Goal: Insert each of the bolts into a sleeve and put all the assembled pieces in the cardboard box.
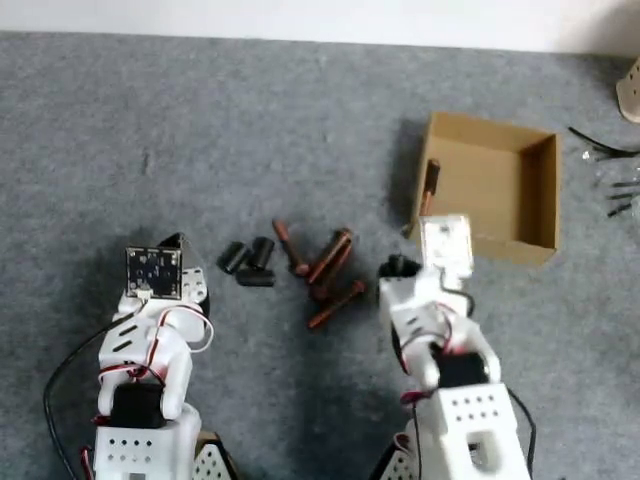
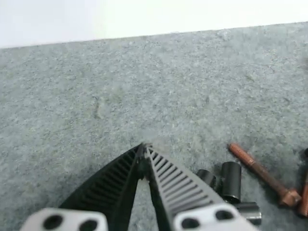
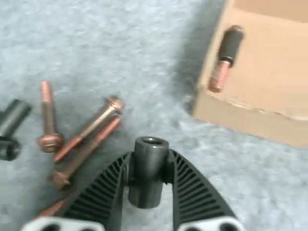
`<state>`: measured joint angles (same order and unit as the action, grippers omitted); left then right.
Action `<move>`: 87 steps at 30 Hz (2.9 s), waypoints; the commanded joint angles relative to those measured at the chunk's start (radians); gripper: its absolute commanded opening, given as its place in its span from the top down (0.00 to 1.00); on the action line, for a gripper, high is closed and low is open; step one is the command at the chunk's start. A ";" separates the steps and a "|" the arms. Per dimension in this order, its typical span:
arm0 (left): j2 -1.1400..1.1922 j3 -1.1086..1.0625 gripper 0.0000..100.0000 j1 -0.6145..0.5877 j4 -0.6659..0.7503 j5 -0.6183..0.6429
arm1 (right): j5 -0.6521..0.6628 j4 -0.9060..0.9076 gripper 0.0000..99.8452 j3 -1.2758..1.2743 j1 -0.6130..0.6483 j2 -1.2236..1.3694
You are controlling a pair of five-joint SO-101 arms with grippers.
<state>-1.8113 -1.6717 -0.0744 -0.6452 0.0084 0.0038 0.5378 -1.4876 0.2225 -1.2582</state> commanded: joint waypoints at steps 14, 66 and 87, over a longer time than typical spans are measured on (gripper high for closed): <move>-0.010 0.038 0.93 0.168 -0.021 -0.276 | 0.066 0.125 1.00 -0.315 -0.134 -0.568; 2.302 1.811 0.79 0.314 -0.568 -1.373 | 0.068 0.124 1.00 -0.315 -0.134 -0.581; 2.321 1.805 0.79 0.406 -0.647 -1.412 | 0.068 0.124 1.00 -0.315 -0.134 -0.581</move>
<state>0.5148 0.1112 0.3076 -1.2666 -1.3172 0.0575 0.6621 -1.6763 0.0997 -1.8182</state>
